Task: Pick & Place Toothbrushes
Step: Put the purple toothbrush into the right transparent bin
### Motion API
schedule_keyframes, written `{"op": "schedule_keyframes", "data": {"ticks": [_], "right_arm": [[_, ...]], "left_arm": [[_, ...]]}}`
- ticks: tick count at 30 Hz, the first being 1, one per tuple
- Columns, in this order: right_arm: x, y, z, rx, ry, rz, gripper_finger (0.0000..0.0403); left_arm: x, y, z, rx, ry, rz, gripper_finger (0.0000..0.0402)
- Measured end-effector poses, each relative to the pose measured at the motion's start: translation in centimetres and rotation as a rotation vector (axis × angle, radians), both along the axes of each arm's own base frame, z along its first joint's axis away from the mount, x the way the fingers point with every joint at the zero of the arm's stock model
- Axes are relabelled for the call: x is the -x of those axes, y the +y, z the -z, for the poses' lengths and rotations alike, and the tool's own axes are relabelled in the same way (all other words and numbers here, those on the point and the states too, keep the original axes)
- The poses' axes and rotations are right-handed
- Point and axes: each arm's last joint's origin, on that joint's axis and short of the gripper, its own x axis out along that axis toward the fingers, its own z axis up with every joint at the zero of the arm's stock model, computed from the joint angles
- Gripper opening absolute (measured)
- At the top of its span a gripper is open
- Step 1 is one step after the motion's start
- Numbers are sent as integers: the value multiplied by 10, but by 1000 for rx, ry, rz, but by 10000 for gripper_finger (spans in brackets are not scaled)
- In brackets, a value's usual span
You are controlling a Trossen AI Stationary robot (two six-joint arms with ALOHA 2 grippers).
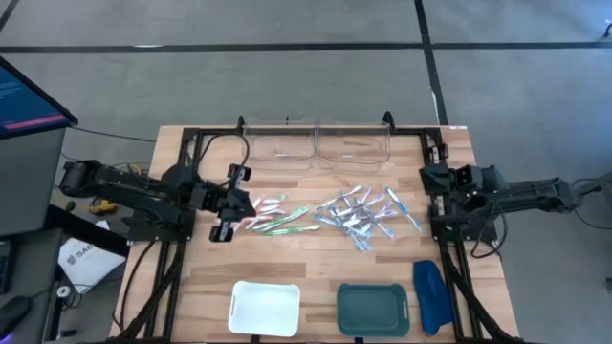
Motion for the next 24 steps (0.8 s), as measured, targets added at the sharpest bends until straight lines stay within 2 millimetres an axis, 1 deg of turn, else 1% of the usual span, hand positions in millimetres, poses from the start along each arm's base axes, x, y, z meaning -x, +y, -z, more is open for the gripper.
{"op": "schedule_keyframes", "data": {"ticks": [5, 13, 15, 21, 24], "right_arm": [[-15, 0, -8, 9, 43, 8, 0], [-41, 1, -8, 14, 149, 9, 0], [-45, 1, -12, 14, 172, 9, 0], [-60, 2, -20, 21, 346, 6, 0], [-65, 2, -22, 22, 396, 5, 0]], "left_arm": [[0, -2, 0, 20, 11, 21, 8], [0, -2, 0, 29, 16, 23, 8], [0, -1, 0, 29, 17, 21, 8], [-1, 5, -1, 54, 30, 8, 8], [-2, 10, -1, 69, 57, -8, 8]]}}
